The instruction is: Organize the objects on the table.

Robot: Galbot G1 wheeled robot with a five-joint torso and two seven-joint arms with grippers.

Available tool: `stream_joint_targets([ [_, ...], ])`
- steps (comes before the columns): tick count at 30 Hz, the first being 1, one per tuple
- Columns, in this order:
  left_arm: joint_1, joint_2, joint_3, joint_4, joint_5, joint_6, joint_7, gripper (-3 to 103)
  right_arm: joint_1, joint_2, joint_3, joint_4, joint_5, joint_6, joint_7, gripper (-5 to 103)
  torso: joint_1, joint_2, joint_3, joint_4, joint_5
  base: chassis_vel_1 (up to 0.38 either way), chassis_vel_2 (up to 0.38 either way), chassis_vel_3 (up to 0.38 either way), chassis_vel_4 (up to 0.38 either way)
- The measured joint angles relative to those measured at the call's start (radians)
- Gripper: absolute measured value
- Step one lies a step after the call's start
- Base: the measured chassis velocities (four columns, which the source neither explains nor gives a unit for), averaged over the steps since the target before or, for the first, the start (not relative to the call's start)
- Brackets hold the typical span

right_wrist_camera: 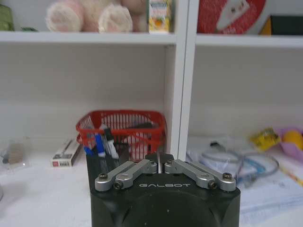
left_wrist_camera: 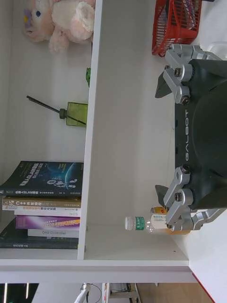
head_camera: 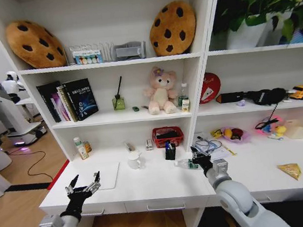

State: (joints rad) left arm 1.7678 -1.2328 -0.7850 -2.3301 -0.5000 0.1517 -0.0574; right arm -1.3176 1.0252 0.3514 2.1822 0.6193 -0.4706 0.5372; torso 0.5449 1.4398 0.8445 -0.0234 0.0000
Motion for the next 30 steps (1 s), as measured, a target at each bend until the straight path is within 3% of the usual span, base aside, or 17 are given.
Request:
stream_joint_targets([
  [2,0.000,0.000,0.000,0.000,0.000,0.000,0.000,100,-0.005,0.008,-0.004,0.002,0.057,-0.023,0.040,4,0.000,0.000,0.000,-0.0001,0.0000,0.000,0.000,0.000,0.000],
  [4,0.000,0.000,0.000,0.000,0.000,0.000,0.000,100,0.006,0.025,-0.002,-0.019,0.203,-0.061,0.107,20,0.000,0.000,0.000,-0.0002,0.0000,0.000,0.000,0.000,0.000],
  [6,0.000,0.000,0.000,0.000,0.000,0.000,0.000,100,0.018,0.028,0.006,-0.034,0.243,-0.064,0.102,20,0.000,0.000,0.000,0.0000,0.0001,0.000,0.000,0.000,0.000],
  [7,0.000,0.000,0.000,0.000,0.000,0.000,0.000,100,0.031,0.029,0.017,-0.053,0.262,-0.060,0.074,32,0.000,0.000,0.000,0.0000,0.0000,0.000,0.000,0.000,0.000],
  [10,0.000,0.000,0.000,0.000,0.000,0.000,0.000,100,0.049,0.030,0.021,-0.076,0.260,-0.027,0.047,37,0.000,0.000,0.000,-0.0001,-0.0001,0.000,0.000,0.000,0.000],
  [11,0.000,0.000,0.000,0.000,0.000,0.000,0.000,100,0.068,0.034,0.017,-0.098,0.260,0.015,0.046,42,0.000,0.000,0.000,-0.0001,-0.0001,0.000,0.000,0.000,0.000],
  [13,0.000,0.000,0.000,0.000,0.000,0.000,0.000,100,0.120,0.063,-0.008,-0.126,0.352,0.125,0.123,53,0.000,0.000,0.000,-0.0001,0.0002,0.000,0.000,0.000,0.000],
  [14,0.000,0.000,0.000,0.000,0.000,0.000,0.000,100,0.120,0.063,-0.008,-0.126,0.352,0.125,0.123,53,0.000,0.000,0.000,-0.0001,0.0002,0.000,0.000,0.000,0.000],
  [17,0.000,0.000,0.000,0.000,0.000,0.000,0.000,100,0.165,0.119,-0.029,-0.100,0.567,0.208,0.270,65,0.000,0.000,0.000,0.0002,0.0000,0.000,0.000,0.000,0.000],
  [18,0.000,0.000,0.000,0.000,0.000,0.000,0.000,100,0.165,0.119,-0.029,-0.100,0.567,0.208,0.270,65,0.000,0.000,0.000,0.0002,0.0000,0.000,0.000,0.000,0.000],
  [20,0.000,0.000,0.000,0.000,0.000,0.000,0.000,100,0.193,0.146,-0.028,-0.087,0.692,0.268,0.360,76,0.000,0.000,0.000,0.0000,-0.0004,0.000,0.000,0.000,0.000],
  [21,0.000,0.000,0.000,0.000,0.000,0.000,0.000,100,0.193,0.146,-0.028,-0.087,0.692,0.268,0.360,76,0.000,0.000,0.000,0.0000,-0.0004,0.000,0.000,0.000,0.000],
  [23,0.000,0.000,0.000,0.000,0.000,0.000,0.000,100,0.225,0.172,-0.006,-0.096,0.781,0.385,0.420,86,0.000,0.000,0.000,0.0000,-0.0003,0.000,0.000,0.000,0.000],
  [27,0.000,0.000,0.000,0.000,0.000,0.000,0.000,100,0.241,0.192,0.020,-0.120,0.828,0.455,0.445,96,0.000,0.000,0.000,-0.0002,0.0000,0.000,0.000,0.000,0.000],
  [30,0.000,0.000,0.000,0.000,0.000,0.000,0.000,100,0.291,0.218,0.082,-0.181,0.965,0.534,0.587,100,0.000,0.000,0.000,-0.0001,0.0000,0.000,0.000,0.000,0.000],
])
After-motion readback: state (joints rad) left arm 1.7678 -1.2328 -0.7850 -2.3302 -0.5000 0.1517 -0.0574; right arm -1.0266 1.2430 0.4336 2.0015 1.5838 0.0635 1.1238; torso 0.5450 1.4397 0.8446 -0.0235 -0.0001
